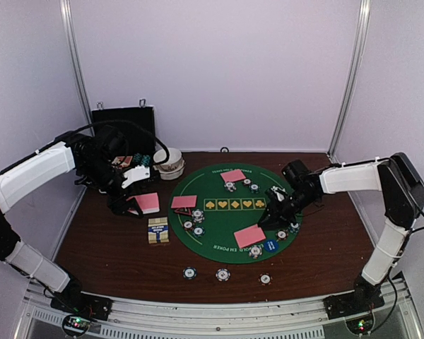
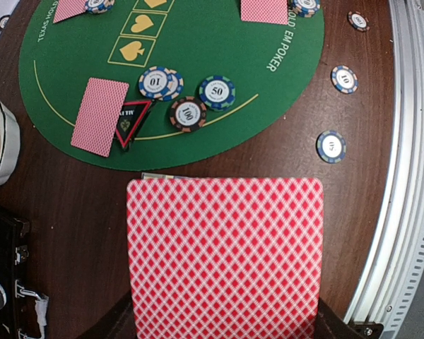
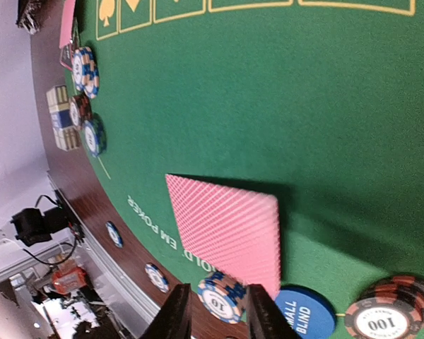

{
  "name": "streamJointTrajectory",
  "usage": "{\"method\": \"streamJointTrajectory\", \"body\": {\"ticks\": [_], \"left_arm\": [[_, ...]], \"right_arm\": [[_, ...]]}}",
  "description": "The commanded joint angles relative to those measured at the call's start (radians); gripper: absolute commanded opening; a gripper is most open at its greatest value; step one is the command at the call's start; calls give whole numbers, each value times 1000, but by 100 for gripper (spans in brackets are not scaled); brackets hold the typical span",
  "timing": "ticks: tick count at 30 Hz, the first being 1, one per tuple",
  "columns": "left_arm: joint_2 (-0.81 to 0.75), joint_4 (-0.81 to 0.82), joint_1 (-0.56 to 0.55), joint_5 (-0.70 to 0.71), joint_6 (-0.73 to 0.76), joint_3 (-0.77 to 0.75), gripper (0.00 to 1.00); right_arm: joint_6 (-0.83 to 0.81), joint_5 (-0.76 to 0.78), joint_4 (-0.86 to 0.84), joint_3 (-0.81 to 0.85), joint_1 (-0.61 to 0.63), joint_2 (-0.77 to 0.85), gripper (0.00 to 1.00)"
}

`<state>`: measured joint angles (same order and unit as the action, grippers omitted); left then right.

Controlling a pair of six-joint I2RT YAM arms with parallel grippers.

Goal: Distribute texas hold em gaming equipment

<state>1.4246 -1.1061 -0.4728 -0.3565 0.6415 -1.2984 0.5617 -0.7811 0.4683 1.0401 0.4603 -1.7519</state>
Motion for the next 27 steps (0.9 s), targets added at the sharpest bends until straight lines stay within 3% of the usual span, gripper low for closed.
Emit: {"method": "streamJointTrajectory", "body": {"ticks": [1, 8, 9, 11, 14, 22, 27], "left_arm": [[-18, 0, 3, -29, 3, -21, 0], [-18, -1, 3, -42, -6, -19, 0], [-17, 0, 3, -44, -6, -19, 0], [-14, -1, 3, -44, -8, -19, 0], [-12, 0, 3, -44, -8, -22, 0], [-15, 0, 3, -42, -6, -30, 0], [-18, -1, 3, -39, -9, -30, 0]], "right_arm": [[-89, 102, 163, 50, -3, 53, 34], [-126, 221, 269, 156, 29, 108, 56], [-129, 240, 277, 175, 40, 110, 62], [-133, 277, 298, 215, 61, 111, 83], [-129, 332, 303, 264, 100, 121, 98], [-57, 464, 283, 398, 242, 102, 99], [78, 529, 74, 336, 315, 108, 100]]}}
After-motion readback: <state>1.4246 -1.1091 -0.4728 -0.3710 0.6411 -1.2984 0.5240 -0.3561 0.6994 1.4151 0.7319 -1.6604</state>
